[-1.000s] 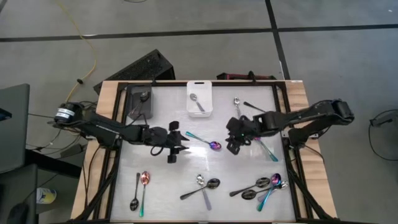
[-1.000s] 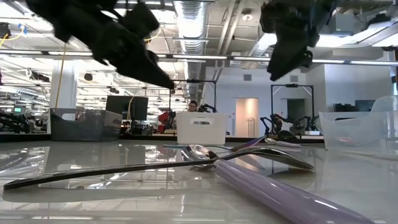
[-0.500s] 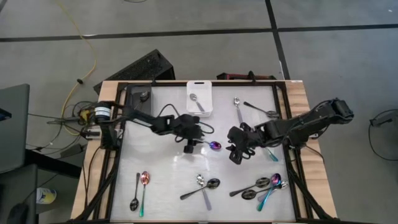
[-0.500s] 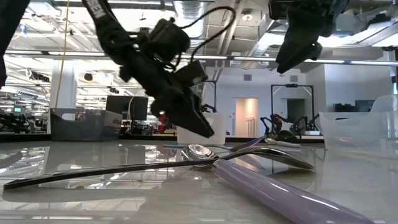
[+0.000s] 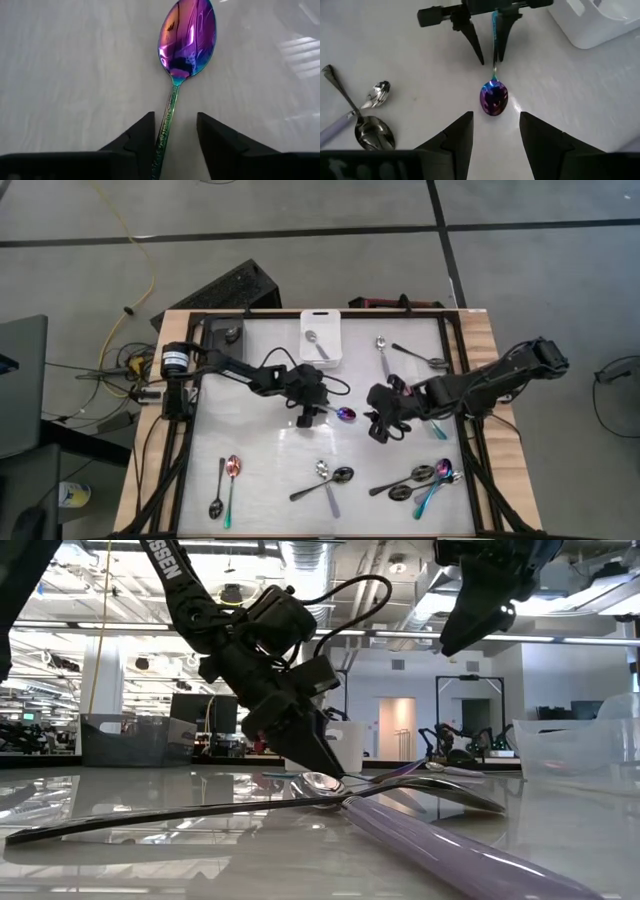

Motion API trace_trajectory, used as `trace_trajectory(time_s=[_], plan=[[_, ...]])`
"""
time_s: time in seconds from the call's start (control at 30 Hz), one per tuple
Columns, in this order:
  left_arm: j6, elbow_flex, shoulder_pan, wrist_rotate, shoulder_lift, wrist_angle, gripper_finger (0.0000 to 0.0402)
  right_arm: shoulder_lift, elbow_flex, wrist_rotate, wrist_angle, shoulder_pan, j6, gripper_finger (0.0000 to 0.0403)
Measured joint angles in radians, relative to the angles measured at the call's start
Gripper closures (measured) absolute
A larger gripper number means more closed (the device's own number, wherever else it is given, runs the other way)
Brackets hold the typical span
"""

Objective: Sort silverware by color (type)
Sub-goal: Put the blue spoon into the transparent bin

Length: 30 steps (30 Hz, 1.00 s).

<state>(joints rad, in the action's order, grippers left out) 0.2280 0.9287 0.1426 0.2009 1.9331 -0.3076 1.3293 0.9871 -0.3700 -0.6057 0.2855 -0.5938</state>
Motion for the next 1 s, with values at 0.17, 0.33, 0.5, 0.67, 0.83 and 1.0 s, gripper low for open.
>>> trace_trajectory(time_s=[0.17, 0.33, 0.5, 0.67, 0.83, 1.0], plan=[[-0.024, 0.000, 0.001, -0.044, -0.002, 0.020, 0.0366, 0.000, 0.000, -0.001, 0.005, 0.000, -0.006, 0.0220], [-0.030, -0.002, 0.003, -0.059, -0.025, 0.034, 0.0392, 0.000, 0.000, 0.000, 0.005, 0.013, -0.022, 0.0220], [-0.032, -0.005, 0.005, -0.061, -0.157, 0.063, 0.0398, 0.000, 0.000, 0.001, 0.013, 0.031, -0.034, 0.0220], [-0.096, -0.007, 0.004, -0.080, -0.339, 0.100, 0.0398, 0.000, 0.000, 0.001, 0.042, 0.054, -0.009, 0.0220], [-0.188, -0.095, 0.004, -0.047, -0.525, -0.033, 0.0399, 0.002, 0.000, -0.039, 0.171, 0.084, 0.108, 0.0220], [-0.339, -0.300, 0.002, 0.010, -0.651, -0.410, 0.0399, 0.095, -0.001, -0.174, 0.447, 0.088, 0.334, 0.0220]])
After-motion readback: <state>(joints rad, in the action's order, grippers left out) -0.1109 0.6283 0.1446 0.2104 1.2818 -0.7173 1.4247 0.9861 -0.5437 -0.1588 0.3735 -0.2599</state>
